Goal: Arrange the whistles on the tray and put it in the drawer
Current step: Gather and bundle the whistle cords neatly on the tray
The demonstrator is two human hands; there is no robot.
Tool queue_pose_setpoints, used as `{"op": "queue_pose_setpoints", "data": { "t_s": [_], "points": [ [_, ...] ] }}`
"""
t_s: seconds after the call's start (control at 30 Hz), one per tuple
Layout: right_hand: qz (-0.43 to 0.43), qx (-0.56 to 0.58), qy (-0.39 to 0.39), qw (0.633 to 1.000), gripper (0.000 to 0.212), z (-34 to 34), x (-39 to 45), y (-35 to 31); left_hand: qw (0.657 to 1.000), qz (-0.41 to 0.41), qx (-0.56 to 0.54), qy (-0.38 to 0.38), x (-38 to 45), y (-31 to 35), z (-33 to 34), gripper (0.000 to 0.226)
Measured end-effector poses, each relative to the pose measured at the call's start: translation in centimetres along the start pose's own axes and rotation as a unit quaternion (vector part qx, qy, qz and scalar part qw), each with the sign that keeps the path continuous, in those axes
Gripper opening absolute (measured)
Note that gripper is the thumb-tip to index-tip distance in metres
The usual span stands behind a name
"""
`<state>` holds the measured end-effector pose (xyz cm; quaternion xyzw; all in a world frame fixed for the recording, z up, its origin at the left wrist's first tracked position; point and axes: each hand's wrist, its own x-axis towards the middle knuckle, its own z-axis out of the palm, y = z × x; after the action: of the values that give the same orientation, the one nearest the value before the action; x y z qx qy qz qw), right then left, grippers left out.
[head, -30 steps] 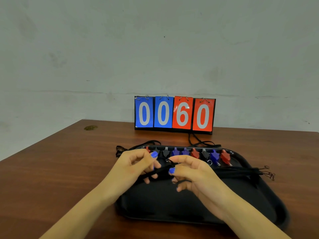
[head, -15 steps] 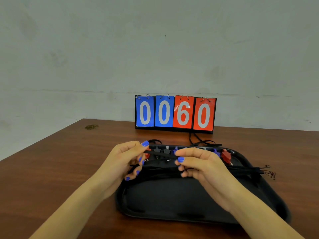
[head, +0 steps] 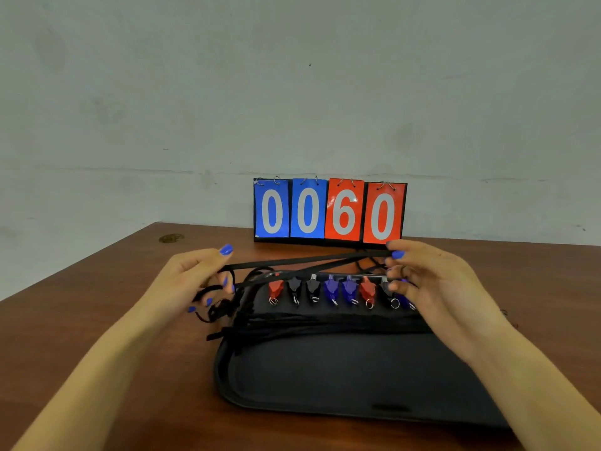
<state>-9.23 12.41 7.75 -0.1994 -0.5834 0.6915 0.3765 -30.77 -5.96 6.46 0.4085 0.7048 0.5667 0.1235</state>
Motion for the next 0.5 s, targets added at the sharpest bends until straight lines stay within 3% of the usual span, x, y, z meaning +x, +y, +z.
{"op": "queue_pose_setpoints", "data": {
  "t_s": [0.37, 0.5],
  "points": [
    [0.009, 0.092, 0.146, 0.985, 0.016, -4.5, 1.9, -0.7, 0.997, -0.009, 0.062, 0.053, 0.8, -1.5, -0.2, 0.044],
    [0.026, 0.079, 0.184, 0.980, 0.017, -5.3, 2.3, 0.0, 0.992, -0.008, 0.124, 0.032, 1.0, -2.4, -0.2, 0.038]
  ]
}}
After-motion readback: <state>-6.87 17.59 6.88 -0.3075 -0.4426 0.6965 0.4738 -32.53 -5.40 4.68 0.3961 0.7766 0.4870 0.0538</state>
